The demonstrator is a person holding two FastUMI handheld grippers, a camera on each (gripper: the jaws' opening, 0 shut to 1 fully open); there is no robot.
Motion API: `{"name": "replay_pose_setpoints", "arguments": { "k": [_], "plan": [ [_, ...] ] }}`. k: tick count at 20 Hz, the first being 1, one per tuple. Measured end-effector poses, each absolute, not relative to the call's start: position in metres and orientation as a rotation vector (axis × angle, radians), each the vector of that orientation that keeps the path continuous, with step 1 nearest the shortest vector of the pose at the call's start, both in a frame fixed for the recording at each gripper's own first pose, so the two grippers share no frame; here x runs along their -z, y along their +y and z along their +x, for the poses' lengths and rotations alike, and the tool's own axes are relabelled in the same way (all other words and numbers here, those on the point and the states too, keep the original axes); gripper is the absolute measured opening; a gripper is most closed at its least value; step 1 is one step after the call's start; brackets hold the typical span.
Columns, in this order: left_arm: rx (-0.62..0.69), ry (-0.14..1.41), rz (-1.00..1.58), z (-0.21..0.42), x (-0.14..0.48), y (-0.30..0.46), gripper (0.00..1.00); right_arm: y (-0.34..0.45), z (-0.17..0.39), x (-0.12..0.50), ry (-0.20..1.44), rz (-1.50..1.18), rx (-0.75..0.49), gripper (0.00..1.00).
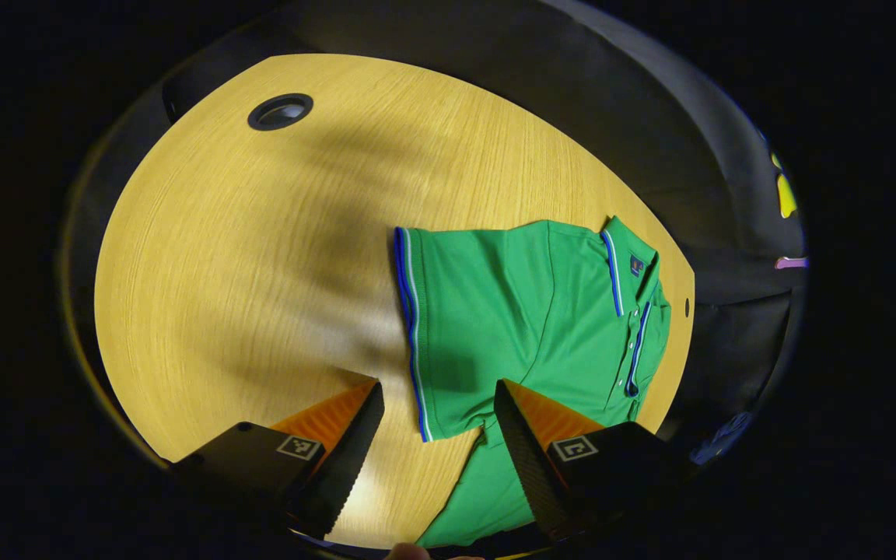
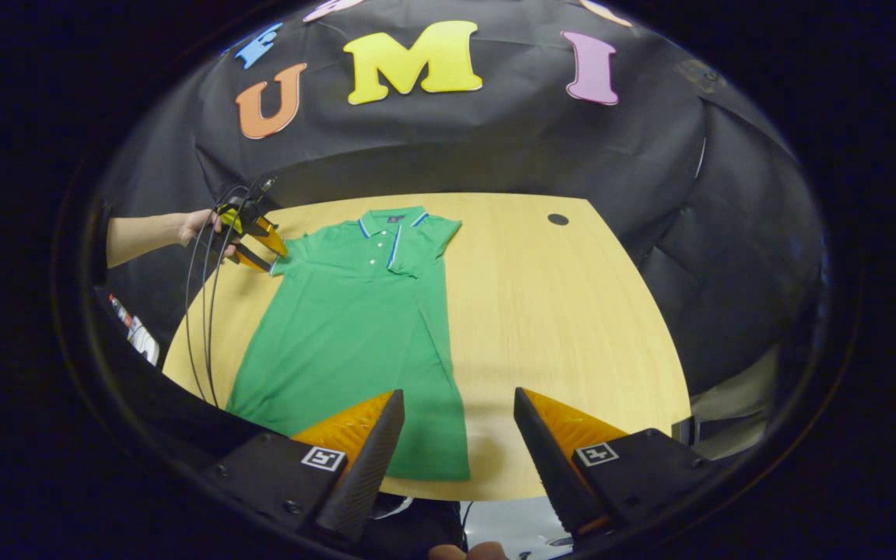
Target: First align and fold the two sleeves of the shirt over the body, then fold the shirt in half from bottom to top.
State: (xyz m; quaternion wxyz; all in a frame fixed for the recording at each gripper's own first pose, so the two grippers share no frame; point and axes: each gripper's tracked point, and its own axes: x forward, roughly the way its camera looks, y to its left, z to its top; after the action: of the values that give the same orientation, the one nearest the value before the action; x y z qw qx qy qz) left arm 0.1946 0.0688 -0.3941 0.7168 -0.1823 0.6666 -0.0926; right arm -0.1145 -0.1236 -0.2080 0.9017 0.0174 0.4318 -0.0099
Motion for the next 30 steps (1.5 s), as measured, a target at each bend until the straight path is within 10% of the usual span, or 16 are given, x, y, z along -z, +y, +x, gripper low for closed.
{"name": "replay_pose_setpoints", "arguments": {
  "k": [7, 10, 13, 16, 30],
  "plan": [
    [0.162, 1.527, -0.228, 0.195, 0.406, 0.057, 0.54, -0.127, -0.117, 0.218, 0.906, 0.065, 0.034, 0.92],
    [0.104, 1.521, -0.254, 0.197, 0.408, 0.061, 0.10, -0.131, -0.120, 0.220, 0.913, 0.089, 0.049, 0.92],
    [0.085, 1.501, -0.343, 0.195, 0.400, 0.062, 0.04, -0.135, -0.120, 0.220, 0.907, 0.107, 0.056, 0.81],
    [0.093, 1.428, -0.357, 0.201, 0.376, 0.062, 0.03, -0.146, -0.117, 0.219, 0.888, 0.092, 0.091, 0.95],
    [0.269, 1.371, -0.165, 0.207, 0.327, -0.073, 0.05, -0.153, -0.146, 0.225, 0.837, 0.161, 0.100, 0.95]
  ]
}}
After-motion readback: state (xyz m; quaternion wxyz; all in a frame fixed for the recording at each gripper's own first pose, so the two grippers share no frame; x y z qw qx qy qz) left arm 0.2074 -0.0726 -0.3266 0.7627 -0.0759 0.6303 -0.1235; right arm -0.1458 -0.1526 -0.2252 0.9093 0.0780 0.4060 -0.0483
